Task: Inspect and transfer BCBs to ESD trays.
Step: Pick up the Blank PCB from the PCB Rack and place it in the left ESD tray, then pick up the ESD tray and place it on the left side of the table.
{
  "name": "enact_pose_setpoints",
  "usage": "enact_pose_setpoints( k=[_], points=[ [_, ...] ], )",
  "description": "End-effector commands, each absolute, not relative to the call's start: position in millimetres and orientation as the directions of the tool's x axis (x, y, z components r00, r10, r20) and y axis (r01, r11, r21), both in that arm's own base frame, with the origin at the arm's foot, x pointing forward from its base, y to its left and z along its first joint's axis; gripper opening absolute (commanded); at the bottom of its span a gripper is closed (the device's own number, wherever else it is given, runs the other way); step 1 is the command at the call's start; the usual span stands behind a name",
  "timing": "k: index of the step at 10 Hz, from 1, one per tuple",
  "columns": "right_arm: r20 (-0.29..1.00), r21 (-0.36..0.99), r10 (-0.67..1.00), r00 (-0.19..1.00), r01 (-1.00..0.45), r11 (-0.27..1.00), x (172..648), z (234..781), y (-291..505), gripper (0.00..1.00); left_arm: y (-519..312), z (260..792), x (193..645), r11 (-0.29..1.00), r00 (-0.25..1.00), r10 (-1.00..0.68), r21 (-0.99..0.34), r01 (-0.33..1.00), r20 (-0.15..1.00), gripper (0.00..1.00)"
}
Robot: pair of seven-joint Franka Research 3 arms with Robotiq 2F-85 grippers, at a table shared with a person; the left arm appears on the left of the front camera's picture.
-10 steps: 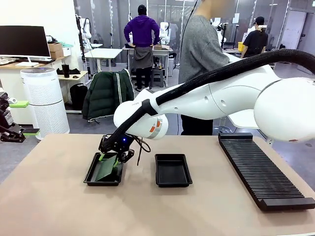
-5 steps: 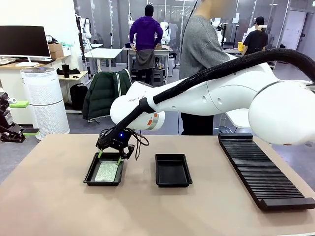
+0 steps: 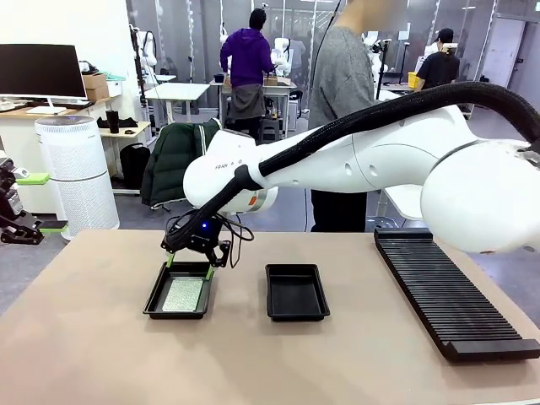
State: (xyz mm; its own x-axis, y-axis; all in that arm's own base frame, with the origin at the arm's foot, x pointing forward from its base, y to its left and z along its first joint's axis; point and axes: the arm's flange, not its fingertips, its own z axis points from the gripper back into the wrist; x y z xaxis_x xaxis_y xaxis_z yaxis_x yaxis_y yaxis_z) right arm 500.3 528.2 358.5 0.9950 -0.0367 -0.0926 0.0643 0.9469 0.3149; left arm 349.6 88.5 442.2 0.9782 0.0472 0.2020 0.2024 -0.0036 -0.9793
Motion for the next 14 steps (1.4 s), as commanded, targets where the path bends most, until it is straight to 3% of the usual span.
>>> enact_pose_setpoints(
  k=[1, 14],
  points=[
    [-0.093, 0.234, -0.063, 0.994, 0.083, 0.969, 495.0, 374.5, 532.1, 1.0, 89.2, 443.1, 348.4, -0.003, 0.977, 0.05, -0.979, 0.206, 0.205, 1.0],
    [-0.116, 0.241, -0.039, 0.992, 0.067, 0.968, 493.5, 376.9, 527.4, 1.0, 89.2, 443.1, 348.4, -0.003, 0.977, 0.05, -0.979, 0.206, 0.205, 1.0]
  ],
)
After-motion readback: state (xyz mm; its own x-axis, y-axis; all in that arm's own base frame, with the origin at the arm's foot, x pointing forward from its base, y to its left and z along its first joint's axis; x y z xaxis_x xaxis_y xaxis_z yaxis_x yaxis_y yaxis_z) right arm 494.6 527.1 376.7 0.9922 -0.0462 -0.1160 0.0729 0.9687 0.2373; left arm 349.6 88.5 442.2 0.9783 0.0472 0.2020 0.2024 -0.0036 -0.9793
